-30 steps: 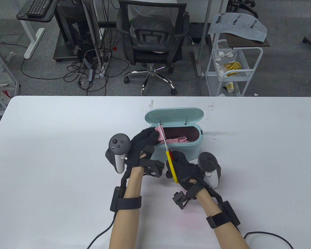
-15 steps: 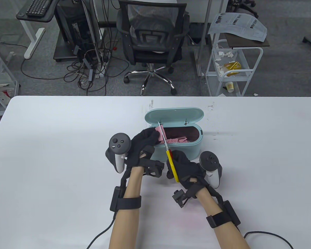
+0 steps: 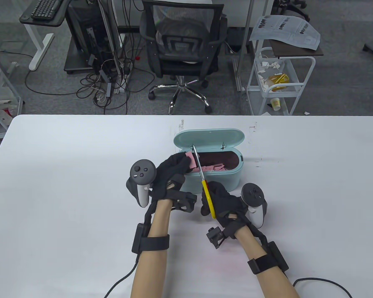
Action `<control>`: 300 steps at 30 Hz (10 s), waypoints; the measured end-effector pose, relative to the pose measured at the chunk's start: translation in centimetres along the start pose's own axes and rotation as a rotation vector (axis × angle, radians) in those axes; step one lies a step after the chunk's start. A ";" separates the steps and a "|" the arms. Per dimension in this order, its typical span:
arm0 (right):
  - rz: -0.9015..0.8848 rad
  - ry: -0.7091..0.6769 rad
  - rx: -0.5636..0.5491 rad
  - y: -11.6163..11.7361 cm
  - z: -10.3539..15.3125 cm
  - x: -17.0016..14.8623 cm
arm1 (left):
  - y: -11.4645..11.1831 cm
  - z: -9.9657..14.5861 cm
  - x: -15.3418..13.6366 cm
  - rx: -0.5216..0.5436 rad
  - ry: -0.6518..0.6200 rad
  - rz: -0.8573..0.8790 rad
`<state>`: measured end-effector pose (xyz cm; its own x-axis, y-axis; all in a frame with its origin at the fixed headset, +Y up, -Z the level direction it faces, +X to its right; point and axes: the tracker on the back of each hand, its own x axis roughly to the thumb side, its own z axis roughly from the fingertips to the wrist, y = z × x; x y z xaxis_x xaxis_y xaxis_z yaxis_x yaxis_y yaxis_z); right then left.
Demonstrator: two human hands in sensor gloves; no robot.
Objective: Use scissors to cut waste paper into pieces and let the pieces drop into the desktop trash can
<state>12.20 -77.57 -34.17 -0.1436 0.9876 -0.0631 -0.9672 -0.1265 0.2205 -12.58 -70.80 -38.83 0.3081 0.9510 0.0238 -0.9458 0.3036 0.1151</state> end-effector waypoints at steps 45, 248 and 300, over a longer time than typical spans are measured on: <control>0.446 -0.119 -0.122 -0.1 1.2 1.4 | 0.4 -0.2 -0.6 -0.043 0.035 0.077; 0.339 -0.052 -0.148 -5.2 4.9 3.7 | -0.4 0.6 2.5 0.058 -0.107 -0.282; 0.942 -0.093 -0.469 -10.5 13.1 3.1 | 10.2 14.8 -3.7 0.008 -0.265 -0.967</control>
<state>24.67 -72.00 -23.96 -0.8810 0.4728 0.0168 -0.4607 -0.8493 -0.2576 -21.85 -72.07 -23.00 0.9579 0.2522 0.1368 -0.2767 0.9381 0.2081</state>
